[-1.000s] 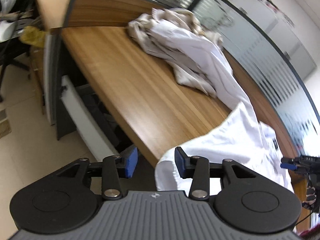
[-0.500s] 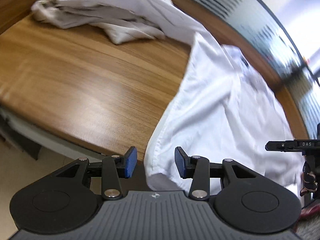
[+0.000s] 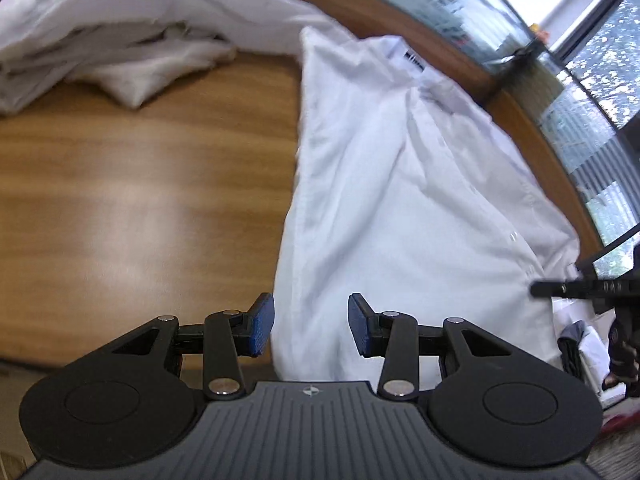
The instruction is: Fold clothes
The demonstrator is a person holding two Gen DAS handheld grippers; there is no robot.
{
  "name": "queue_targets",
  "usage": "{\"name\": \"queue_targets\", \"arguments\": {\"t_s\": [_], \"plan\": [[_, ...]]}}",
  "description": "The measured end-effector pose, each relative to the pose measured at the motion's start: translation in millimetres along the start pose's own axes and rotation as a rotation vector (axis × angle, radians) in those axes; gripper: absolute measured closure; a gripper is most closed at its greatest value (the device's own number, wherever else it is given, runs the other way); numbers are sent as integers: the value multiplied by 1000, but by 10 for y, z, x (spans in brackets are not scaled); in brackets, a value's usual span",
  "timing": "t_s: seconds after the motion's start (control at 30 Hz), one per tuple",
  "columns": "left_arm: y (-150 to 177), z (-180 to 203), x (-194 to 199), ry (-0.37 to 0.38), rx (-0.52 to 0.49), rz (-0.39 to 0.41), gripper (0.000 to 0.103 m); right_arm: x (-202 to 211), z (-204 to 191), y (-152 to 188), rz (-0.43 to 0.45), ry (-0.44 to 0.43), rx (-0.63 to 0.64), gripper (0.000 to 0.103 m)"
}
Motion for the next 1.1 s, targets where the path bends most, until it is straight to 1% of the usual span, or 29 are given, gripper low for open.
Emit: {"name": "queue_targets", "arguments": {"t_s": [0.07, 0.13, 0.23, 0.3, 0.4, 0.5, 0.63, 0.7, 0.87, 1.0, 1.1], "plan": [[-115, 3, -3, 9, -1, 24, 58, 111, 93, 63, 3, 49, -7, 101], [-232, -15, -29, 3, 1, 51, 58, 56, 235, 168, -19, 98, -11, 100], [-407, -48, -101, -14, 5, 80, 58, -70, 429, 307, -58, 178, -26, 95], [-520, -54, -154, -23, -4, 93, 58, -99, 472, 350, -54, 220, -23, 95], [-645, -48, -267, -21, -11, 97, 58, -5, 431, 299, -8, 230, -12, 94], [-701, -41, -401, -17, -9, 90, 58, 124, 403, 199, 44, 240, -7, 87], [-731, 34, -537, -7, -15, 84, 58, 334, 485, -11, 117, 279, -2, 86], [-749, 105, -587, 1, -28, 85, 58, 452, 543, -130, 157, 300, -2, 83], [-788, 277, -702, 10, -22, 88, 58, 835, 893, -441, 252, 377, -37, 77], [-818, 457, -763, 8, -14, 89, 58, 1108, 1312, -618, 314, 452, -101, 72], [-847, 611, -810, 1, -12, 88, 58, 1287, 1641, -749, 355, 491, -157, 72]]}}
Point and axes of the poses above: each gripper's, at about its wrist camera, not at the fingertips, and x roughly against the way its jaws point, z to its right, y to its underside, the point moved 5 cm from there along -x, roughly the way its jaws point, and after that the axes turned 8 degrees about z, right-handed, at the moved point
